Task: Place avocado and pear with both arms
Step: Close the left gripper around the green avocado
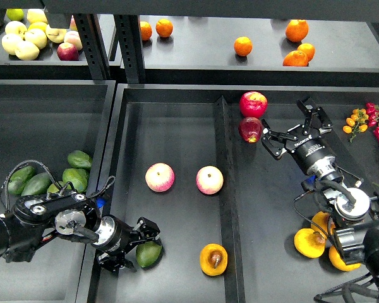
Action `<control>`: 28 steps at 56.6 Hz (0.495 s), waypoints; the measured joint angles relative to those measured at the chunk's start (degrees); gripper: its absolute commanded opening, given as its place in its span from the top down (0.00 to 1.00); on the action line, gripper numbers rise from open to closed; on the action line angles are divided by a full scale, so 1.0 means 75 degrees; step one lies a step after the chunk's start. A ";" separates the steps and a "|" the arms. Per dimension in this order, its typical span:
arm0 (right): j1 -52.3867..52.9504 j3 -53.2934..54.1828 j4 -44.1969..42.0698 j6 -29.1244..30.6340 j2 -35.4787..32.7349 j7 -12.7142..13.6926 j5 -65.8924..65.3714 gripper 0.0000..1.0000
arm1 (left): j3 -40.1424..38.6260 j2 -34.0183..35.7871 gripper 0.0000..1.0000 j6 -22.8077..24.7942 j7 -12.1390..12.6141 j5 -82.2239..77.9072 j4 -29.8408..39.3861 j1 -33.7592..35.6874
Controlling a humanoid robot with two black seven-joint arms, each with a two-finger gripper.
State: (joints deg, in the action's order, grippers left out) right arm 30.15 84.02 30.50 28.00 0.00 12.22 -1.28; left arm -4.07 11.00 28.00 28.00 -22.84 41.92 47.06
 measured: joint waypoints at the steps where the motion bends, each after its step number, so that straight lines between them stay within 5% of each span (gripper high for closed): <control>1: 0.0000 0.0000 -0.0001 0.0000 0.0000 0.0000 0.0000 0.00 | 0.0000 -0.0009 0.02 0.0000 0.0000 -0.0002 -0.0014 0.0001; 12: -0.0055 -0.0008 -0.0012 0.0000 0.0000 0.0000 0.0000 0.00 | 0.0012 -0.0135 0.06 0.0000 0.0000 -0.0304 -0.0135 0.0007; 28: -0.0059 -0.0011 -0.0012 0.0000 0.0000 0.0000 0.0000 0.00 | 0.0015 -0.0236 0.30 0.0000 0.0000 -0.0739 -0.0361 -0.0021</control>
State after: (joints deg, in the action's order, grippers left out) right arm 29.71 83.94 30.41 28.00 0.00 12.22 -1.28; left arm -3.96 9.23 28.00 28.00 -28.38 39.21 46.90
